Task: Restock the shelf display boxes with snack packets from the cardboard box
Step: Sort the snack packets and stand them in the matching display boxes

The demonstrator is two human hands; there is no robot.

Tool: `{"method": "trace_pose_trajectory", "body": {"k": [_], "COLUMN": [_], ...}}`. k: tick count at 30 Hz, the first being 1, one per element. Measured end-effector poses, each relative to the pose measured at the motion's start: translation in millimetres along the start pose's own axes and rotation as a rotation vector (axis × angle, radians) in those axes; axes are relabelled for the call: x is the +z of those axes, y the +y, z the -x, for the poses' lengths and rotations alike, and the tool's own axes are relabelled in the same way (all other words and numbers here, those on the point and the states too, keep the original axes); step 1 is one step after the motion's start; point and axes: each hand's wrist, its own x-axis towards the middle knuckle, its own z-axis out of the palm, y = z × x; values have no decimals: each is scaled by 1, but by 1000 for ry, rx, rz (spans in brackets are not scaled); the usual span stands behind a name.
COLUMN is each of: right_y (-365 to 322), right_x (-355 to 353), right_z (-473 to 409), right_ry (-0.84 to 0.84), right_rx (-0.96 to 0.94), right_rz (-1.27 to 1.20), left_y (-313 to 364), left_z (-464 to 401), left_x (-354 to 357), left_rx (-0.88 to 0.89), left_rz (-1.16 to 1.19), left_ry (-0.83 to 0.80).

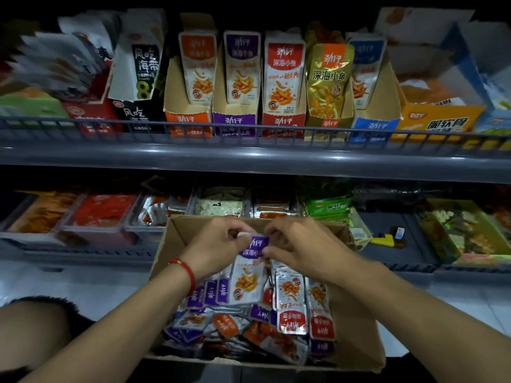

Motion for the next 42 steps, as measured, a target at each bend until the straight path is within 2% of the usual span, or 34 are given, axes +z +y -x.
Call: {"method": "trace_pose_trajectory", "body": {"k": [3, 6, 8, 11, 13, 19, 27, 31, 35, 39, 42], "right_y": [-4, -8, -9, -7, -4, -5, -12, -18, -35, -52, -60], "right_x": [-15, -33, -40, -48, -51, -53, -64, -81, -119, -173, -212], "right_z": [-3, 1, 8, 12, 12, 14, 15, 4, -16, -55, -96], "right_ry": [87, 26, 64, 248, 318, 389, 485, 465, 447, 614, 727], "right_rx": [1, -13, 50, 177, 253, 393, 394, 435, 366, 205, 98], "right_rz": [-57, -252, -391, -613, -746, -986, -1201, -1168, -921, -622, -394], "left_y": [13, 21, 21, 21, 20, 27, 40, 45, 47, 49, 50], "left_z": [10, 16, 16, 20, 22, 28, 27, 27, 25, 21, 21], "left_x": [-5, -8, -11, -13, -7, -8, -24, -32, -44, -62, -70], "left_rx": [29, 47, 61, 35, 19, 31, 91, 58, 87, 109, 94], "left_rz": [227, 487, 596, 520, 501, 723, 942, 1046, 1042, 997, 972], "left_ry": [-10, 1, -48, -196, -228, -87, -31, -78, -1, 159, 198]}}
